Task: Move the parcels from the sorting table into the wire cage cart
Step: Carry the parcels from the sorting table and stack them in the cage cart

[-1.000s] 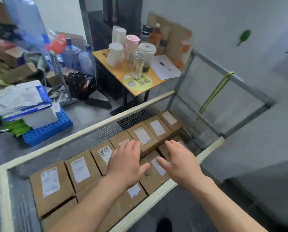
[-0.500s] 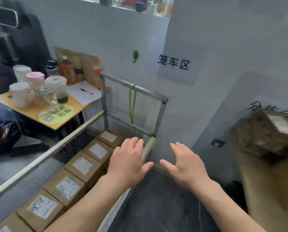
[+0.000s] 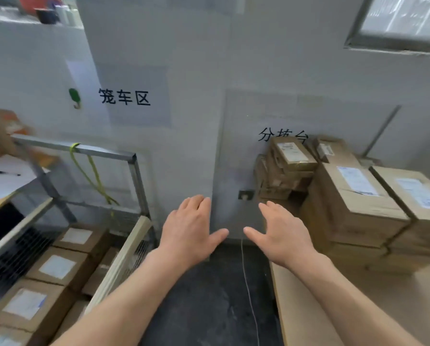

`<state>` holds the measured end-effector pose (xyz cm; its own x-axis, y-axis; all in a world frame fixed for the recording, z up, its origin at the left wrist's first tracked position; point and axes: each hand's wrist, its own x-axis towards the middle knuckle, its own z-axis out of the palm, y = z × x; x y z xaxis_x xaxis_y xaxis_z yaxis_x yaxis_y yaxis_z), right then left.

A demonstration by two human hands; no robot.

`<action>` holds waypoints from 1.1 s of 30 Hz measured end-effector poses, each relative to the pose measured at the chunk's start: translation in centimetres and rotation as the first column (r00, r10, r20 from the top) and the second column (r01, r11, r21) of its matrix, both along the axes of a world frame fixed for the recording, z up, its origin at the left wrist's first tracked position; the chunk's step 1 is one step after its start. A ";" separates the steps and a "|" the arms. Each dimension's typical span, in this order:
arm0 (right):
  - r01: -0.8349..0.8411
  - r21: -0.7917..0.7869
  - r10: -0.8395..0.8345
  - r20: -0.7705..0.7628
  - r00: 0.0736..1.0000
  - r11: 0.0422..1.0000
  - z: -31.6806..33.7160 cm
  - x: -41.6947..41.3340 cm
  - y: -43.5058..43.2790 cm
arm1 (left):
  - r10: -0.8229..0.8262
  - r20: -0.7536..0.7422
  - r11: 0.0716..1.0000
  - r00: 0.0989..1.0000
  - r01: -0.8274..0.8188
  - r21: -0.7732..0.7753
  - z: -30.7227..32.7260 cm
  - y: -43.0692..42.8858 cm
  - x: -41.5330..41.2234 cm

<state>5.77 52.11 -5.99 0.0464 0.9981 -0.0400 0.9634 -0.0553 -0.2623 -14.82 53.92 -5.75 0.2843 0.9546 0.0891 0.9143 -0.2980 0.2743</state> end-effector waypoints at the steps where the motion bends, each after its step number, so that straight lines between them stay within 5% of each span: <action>1: 0.028 0.007 -0.028 -0.009 1.000 1.000 0.0 1.5 -0.2 | -0.020 -0.005 1.000 1.000 0.020 -0.006 0.0 0.2 1.4; 15: 0.381 0.055 -0.380 -0.039 0.924 0.923 0.6 16.2 -1.4 | -0.308 0.001 0.950 0.951 0.307 -0.061 -0.2 4.6 16.6; 33: 0.728 -0.025 -0.728 -0.058 0.683 0.685 0.0 26.0 4.9 | -0.499 0.151 0.833 0.853 0.520 -0.187 -2.2 15.2 29.4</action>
<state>31.72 56.98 -5.99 0.7557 0.6514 -0.0678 0.6029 -0.7324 -0.3164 14.60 69.07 -7.97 0.7362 0.6750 -0.0488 0.6164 -0.6390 0.4601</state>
